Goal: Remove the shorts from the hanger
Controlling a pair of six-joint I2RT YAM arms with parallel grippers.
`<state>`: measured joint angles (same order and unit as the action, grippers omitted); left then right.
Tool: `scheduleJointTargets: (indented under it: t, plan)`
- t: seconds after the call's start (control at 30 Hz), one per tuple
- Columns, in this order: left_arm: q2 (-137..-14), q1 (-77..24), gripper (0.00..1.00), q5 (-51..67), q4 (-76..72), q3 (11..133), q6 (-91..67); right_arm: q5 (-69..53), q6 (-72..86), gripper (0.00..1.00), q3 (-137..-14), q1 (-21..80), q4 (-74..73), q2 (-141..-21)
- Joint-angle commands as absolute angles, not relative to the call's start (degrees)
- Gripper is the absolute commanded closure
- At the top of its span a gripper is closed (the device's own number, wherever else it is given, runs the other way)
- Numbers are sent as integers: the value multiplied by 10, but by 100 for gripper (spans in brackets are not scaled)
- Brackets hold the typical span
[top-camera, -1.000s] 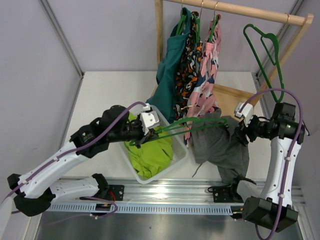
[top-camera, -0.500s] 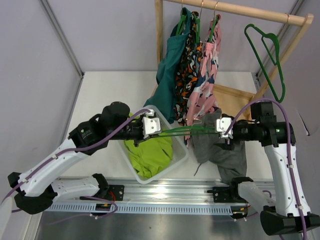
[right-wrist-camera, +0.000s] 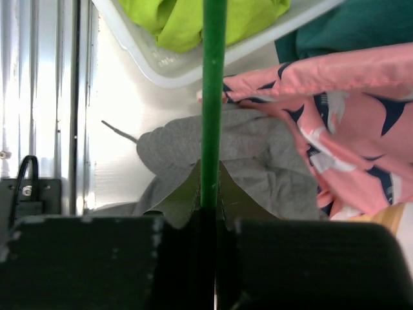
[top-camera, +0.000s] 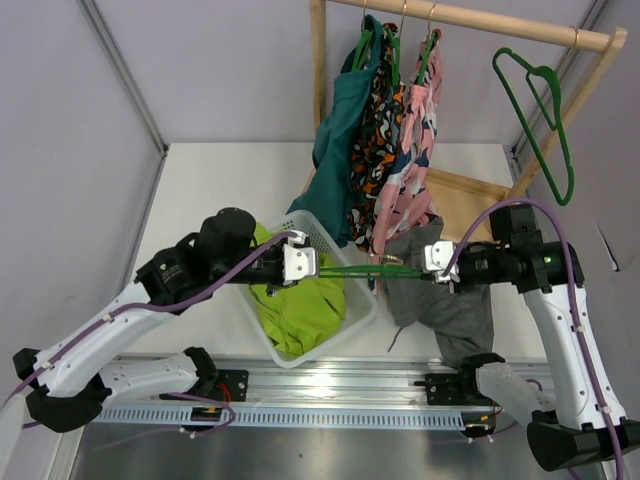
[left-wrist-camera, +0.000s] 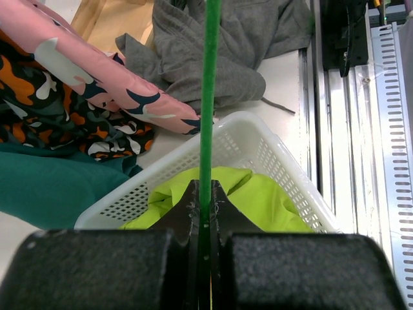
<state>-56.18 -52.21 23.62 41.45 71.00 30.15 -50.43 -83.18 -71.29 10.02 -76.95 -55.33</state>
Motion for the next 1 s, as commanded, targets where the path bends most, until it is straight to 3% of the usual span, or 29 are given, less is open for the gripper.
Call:
scheduleJointTargets:
  t: [0.0,0.13,0.17,0.23,0.27,0.37,0.6,0.7,0.73,0.8,0.87,0.97]
  plan:
    - [-543,-519,100,263,327,696,298,-517,-816,100,-714,105,-831,-537]
    - [-510,-518,88,239,245,675,250,-506,-763,100,-709,103,-792,-516]
    - [-502,-518,67,226,229,671,228,-502,-746,100,-708,99,-782,-506]
    - [-484,-517,42,188,201,662,206,-502,-684,100,-706,87,-758,-496]
    - [-468,-517,21,151,188,664,196,-504,-658,100,-704,79,-726,-490]
    - [-446,-517,1,82,182,687,181,-522,-572,100,-705,33,-679,-466]
    - [-393,-517,1,-24,179,716,156,-542,-364,100,-713,-44,-537,-379]
    - [-374,-517,1,-40,164,678,150,-451,-181,100,-720,-46,-428,-354]
    - [-367,-517,1,-40,154,670,145,-355,-133,100,-724,-46,-394,-351]
    - [-362,-516,1,-34,149,642,127,-276,-67,100,-746,-46,-390,-356]
    - [-359,-517,1,-30,143,627,112,-187,-46,100,-755,-46,-393,-359]
    - [-352,-517,1,-26,130,604,99,-158,-40,100,-763,-45,-414,-357]
